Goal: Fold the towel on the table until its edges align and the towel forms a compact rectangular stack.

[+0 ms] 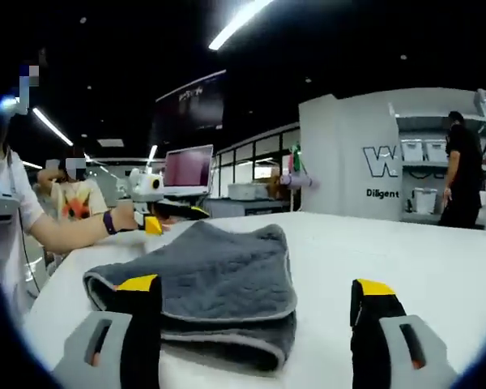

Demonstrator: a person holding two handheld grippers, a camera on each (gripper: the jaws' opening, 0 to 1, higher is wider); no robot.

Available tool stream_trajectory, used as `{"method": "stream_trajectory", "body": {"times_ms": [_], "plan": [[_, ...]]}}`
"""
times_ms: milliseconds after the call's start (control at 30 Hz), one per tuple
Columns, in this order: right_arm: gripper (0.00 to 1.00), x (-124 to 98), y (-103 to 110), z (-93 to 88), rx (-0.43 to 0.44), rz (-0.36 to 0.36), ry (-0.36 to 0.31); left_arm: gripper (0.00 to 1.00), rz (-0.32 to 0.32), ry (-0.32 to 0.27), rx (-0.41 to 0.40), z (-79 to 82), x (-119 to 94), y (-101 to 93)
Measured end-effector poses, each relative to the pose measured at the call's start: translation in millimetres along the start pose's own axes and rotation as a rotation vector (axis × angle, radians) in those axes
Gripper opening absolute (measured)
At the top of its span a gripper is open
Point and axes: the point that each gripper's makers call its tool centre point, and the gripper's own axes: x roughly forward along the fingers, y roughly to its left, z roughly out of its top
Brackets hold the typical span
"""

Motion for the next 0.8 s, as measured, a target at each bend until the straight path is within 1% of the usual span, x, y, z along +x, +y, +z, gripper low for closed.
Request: {"method": "stream_trajectory", "body": {"times_ms": [100,133,200,233,267,300,367,433,467,500,533,567,600,633,667,733,800], "plan": [[0.99,-9,7,-1.4,0.015,0.005,-0.021,0.98,0.01,-0.036,-0.027,3.3,-2,7.5],[0.99,-11,9,-1.0,0.011,0.004,-0.023,0.98,0.021,-0.06,-0.032,5.0,-4,11.8],[0.99,-15,7,2.1,0.003,0.003,-0.051,0.98,0.028,-0.065,-0.035,3.9,-6,15.9],[0.99,-16,6,2.9,0.017,0.007,-0.07,0.98,0.036,-0.073,-0.038,4.4,-6,19.1],[0.99,-17,6,1.9,0.039,0.013,-0.076,0.98,0.046,-0.1,-0.048,7.3,-6,21.9],[0.99,-17,3,0.3,0.05,0.014,-0.069,0.98,0.046,-0.116,-0.05,8.0,-6,23.3],[0.99,-17,0,1.4,0.057,0.012,-0.08,0.98,0.05,-0.119,-0.046,2.5,-7,22.9],[0.99,-15,-2,3.4,0.069,0.017,-0.093,0.97,0.05,-0.071,-0.024,-11.1,-9,20.6],[0.99,-12,-2,3.2,0.07,0.02,-0.093,0.97,0.043,-0.06,-0.005,-17.8,-12,16.6],[0.99,-10,-4,2.3,0.067,0.024,-0.089,0.97,0.04,-0.036,0.01,-24.0,-15,14.8],[0.99,-6,-5,0.8,0.061,0.03,-0.08,0.96,0.044,-0.028,0.012,-26.6,-18,14.2],[0.99,-4,-6,-0.1,0.059,0.034,-0.075,0.96,0.046,-0.041,0.0,-26.3,-22,14.3],[0.99,0,-7,-0.9,0.059,0.038,-0.071,0.96,0.047,-0.089,-0.04,-20.6,-25,12.9],[0.99,3,-10,-1.4,0.058,0.042,-0.067,0.96,0.046,-0.118,-0.064,-17.6,-29,12.4],[0.99,6,-11,-1.5,0.056,0.044,-0.066,0.96,0.052,-0.129,-0.068,-16.8,-32,13.3],[0.99,13,-15,-2.0,0.054,0.052,-0.06,0.96,0.074,-0.126,-0.052,-19.8,-36,14.9],[0.99,19,-18,-2.5,0.063,0.057,-0.056,0.96,0.08,-0.106,-0.048,-24.4,-35,15.9]]}}
